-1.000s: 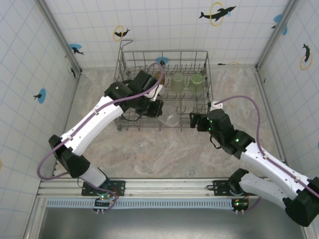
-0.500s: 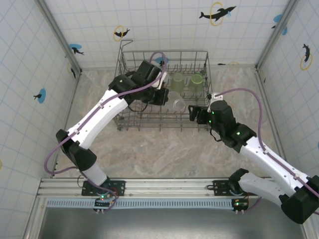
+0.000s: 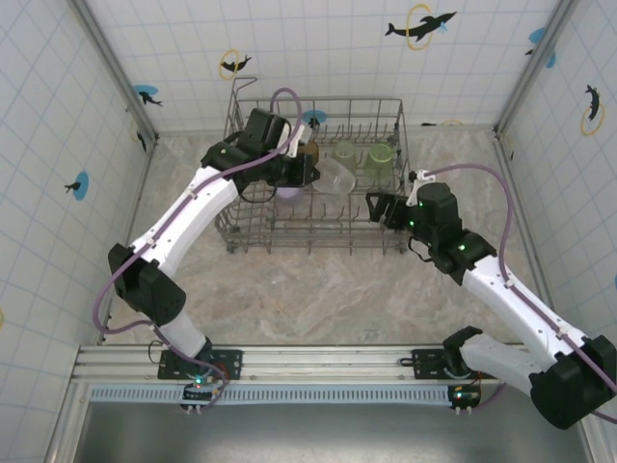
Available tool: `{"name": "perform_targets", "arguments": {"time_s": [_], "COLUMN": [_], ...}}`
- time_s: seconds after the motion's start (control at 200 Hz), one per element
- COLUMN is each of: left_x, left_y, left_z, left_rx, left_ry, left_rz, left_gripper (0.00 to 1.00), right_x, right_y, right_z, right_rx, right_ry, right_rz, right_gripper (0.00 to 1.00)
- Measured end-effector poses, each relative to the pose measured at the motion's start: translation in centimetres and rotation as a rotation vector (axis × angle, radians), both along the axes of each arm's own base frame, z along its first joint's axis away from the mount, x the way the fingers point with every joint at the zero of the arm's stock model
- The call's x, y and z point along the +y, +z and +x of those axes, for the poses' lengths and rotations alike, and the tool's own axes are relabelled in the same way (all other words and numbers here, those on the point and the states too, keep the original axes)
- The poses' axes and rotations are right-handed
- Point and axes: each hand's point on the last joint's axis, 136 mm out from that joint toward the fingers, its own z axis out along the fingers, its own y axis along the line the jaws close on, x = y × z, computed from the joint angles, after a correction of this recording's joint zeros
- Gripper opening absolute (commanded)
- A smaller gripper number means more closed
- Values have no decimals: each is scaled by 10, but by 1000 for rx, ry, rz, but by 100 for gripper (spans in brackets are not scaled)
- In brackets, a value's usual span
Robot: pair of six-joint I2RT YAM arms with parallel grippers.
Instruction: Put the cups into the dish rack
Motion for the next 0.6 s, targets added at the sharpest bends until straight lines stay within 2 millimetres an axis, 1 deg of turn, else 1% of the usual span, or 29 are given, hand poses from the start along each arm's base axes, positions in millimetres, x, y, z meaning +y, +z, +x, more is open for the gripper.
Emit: {"name": "perform_targets", "arguments": {"time_s": [0.085, 0.21, 0.295, 0.35, 0.455, 0.535, 0.601], "left_x": [-1, -2, 0, 0, -3, -9, -15], "left_y": [-7, -19, -25, -23, -12, -2, 1], "left_z": [3, 9, 13, 15, 23, 25, 24], "left_rx": [22, 63, 98, 116, 107, 97, 103], "left_ry": [-14, -30, -30, -33, -48, -76, -106], "left_rz": [-47, -140, -205, -248, -321, -379, -432], "left_gripper": [0, 0, 0, 0, 0, 0, 0], "right_x": [-1, 0, 1, 3, 8, 11, 14], "right_y": [3, 12, 13, 15, 17, 19, 19], "right_z": [3, 8, 10, 13, 17, 20, 21], "right_rx": [4, -13, -6, -3, 4, 5, 10], "right_ry": [6, 27, 43, 57, 84, 108, 127], "right_rz": [39, 112, 154, 182, 239, 287, 329], "right_gripper": [100, 99, 100, 100, 100, 100, 100]}}
